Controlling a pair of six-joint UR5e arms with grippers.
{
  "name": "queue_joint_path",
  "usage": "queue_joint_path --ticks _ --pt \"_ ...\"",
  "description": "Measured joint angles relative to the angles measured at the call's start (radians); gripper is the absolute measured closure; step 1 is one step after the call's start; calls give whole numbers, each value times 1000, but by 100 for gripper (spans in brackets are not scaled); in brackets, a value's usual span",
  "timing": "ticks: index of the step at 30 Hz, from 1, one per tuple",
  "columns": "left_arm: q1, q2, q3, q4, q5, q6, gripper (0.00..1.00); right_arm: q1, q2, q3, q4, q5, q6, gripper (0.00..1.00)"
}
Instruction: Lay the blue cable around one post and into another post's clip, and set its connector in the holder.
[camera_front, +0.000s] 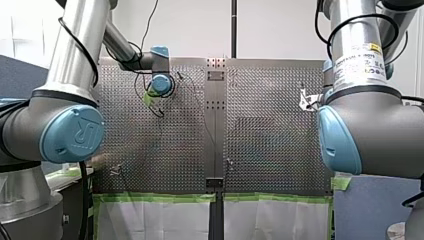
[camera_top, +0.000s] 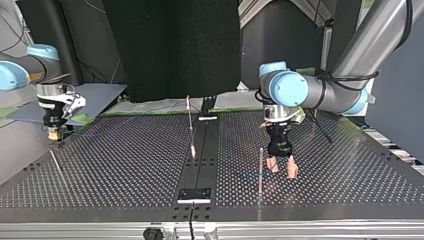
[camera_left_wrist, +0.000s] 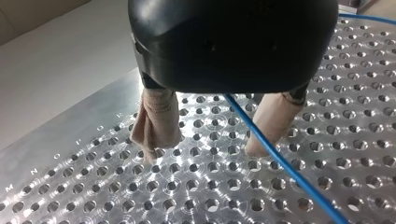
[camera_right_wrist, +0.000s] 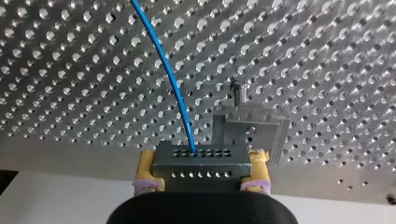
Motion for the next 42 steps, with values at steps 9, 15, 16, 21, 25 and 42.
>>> queue_joint_path --ticks 9,15,16,21,25,42 --pt "0 0 0 -2 -9 0 2 -19 0 -7 -17 -84 7 100" --pt "0 0 0 -3 -9 1 2 -43 0 -7 -28 -146 11 100" --pt "0 0 0 -3 -9 1 2 -47 0 -7 -30 -155 13 100" --pt "0 0 0 -3 -10 3 2 -62 1 -7 -67 -212 44 100" --pt "0 0 0 -3 -10 6 2 -69 1 -7 -83 -250 74 100" --pt "0 0 0 -3 -10 8 2 -79 1 -40 29 -400 72 100"
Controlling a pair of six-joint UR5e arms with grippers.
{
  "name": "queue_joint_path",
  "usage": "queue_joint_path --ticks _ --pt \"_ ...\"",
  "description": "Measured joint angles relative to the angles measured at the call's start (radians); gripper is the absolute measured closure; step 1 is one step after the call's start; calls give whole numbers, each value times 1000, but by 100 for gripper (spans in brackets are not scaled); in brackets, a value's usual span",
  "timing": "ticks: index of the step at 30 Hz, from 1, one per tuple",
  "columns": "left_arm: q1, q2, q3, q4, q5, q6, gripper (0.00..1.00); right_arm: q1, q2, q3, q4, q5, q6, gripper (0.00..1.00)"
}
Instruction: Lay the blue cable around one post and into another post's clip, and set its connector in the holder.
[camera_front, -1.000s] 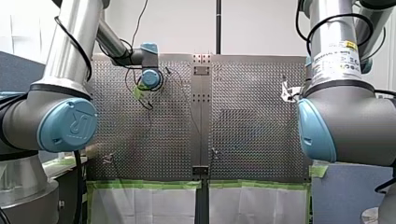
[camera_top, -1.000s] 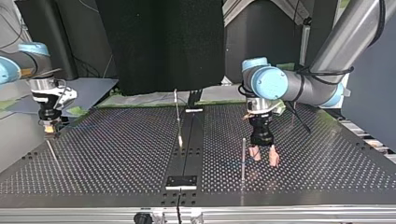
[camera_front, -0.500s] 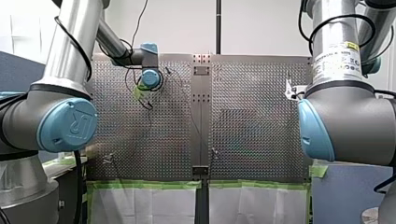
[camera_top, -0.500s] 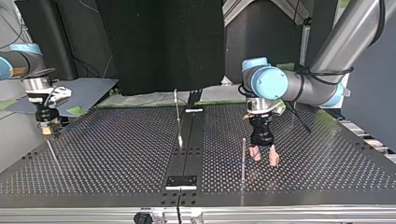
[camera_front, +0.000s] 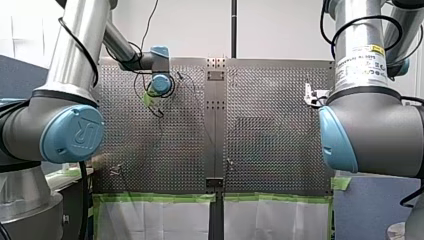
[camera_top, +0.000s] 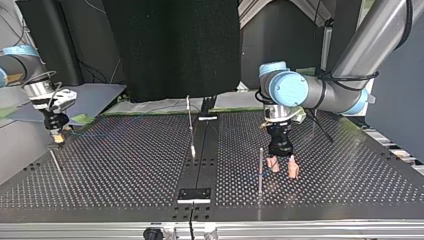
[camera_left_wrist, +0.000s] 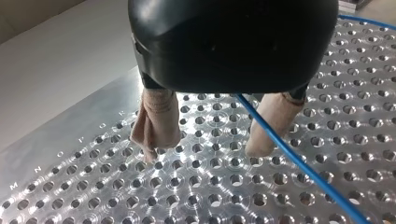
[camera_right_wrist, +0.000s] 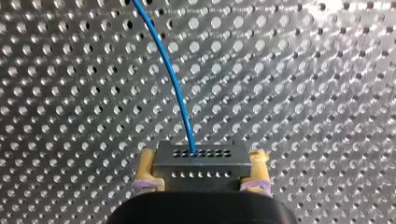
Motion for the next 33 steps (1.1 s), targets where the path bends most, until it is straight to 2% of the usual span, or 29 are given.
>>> queue_joint_path --ticks 5,8,12,20,33 --pt "0 0 0 0 1 0 2 -9 0 -5 17 -40 -10 100" --pt "0 0 0 0 1 0 2 -17 0 -5 17 -46 -18 100" --pt "2 0 0 0 1 0 2 -31 0 -5 12 -42 -23 100" --pt "3 0 0 0 1 0 2 -54 3 -5 -24 -39 -18 100" --pt "4 0 0 0 1 0 2 -59 12 -6 -53 -39 -6 100"
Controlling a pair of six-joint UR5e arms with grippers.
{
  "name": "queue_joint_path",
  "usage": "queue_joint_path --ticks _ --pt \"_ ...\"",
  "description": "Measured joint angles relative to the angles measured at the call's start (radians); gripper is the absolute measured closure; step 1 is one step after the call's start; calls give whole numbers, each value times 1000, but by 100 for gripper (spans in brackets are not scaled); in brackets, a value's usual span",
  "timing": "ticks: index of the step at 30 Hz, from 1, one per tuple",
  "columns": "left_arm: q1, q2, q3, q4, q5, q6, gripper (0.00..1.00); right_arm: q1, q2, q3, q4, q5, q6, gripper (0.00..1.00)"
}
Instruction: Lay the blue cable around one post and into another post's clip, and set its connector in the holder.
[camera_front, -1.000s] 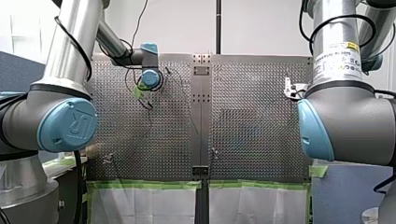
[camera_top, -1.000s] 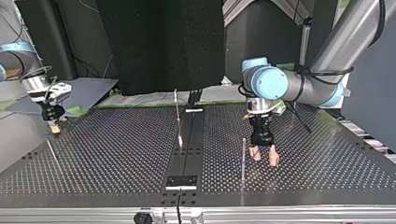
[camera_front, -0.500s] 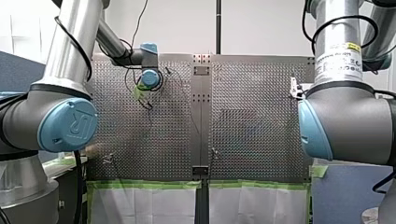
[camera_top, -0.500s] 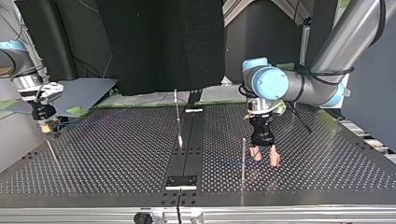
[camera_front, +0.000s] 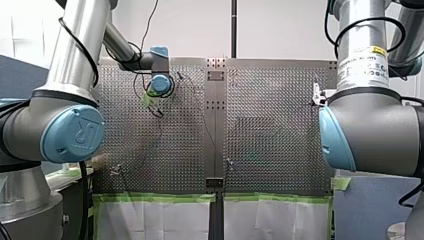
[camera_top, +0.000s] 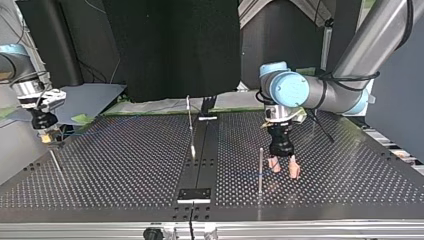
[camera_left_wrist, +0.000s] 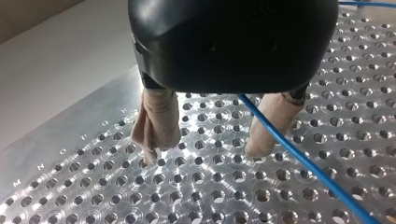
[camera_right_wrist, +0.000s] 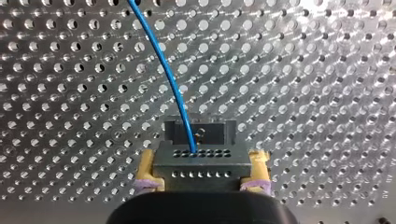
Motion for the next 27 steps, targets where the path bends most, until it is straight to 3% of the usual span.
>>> queue_joint_path --ticks 8,27 --pt "0 0 0 0 0 0 2 1 31 -15 -14 3 -5 100" --pt "-1 0 0 0 1 0 2 12 34 -29 -33 15 3 100"
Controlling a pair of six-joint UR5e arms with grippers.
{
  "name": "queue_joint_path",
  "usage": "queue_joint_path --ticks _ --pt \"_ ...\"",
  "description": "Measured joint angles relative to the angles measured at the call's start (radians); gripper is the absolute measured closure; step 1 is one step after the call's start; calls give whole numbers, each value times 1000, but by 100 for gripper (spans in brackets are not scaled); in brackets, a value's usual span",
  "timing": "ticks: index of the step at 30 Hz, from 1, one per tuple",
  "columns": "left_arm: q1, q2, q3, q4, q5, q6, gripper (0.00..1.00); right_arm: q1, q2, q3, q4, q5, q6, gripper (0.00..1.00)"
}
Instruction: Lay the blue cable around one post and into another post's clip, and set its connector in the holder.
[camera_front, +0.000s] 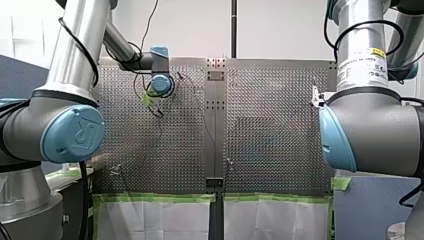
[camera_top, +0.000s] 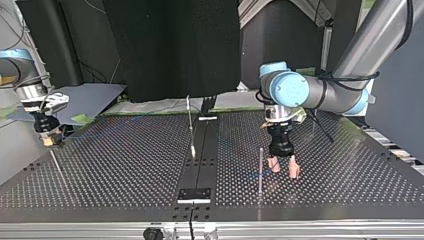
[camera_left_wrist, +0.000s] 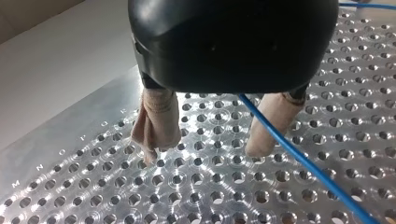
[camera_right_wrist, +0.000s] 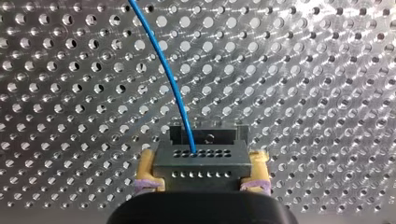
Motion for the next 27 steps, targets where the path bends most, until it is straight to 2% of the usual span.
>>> queue_joint_path --ticks 11,27 --pt "0 0 0 0 2 0 2 6 0 -1 -15 33 30 100" --pt "-2 0 0 0 0 -1 2 25 4 -1 -18 49 31 100"
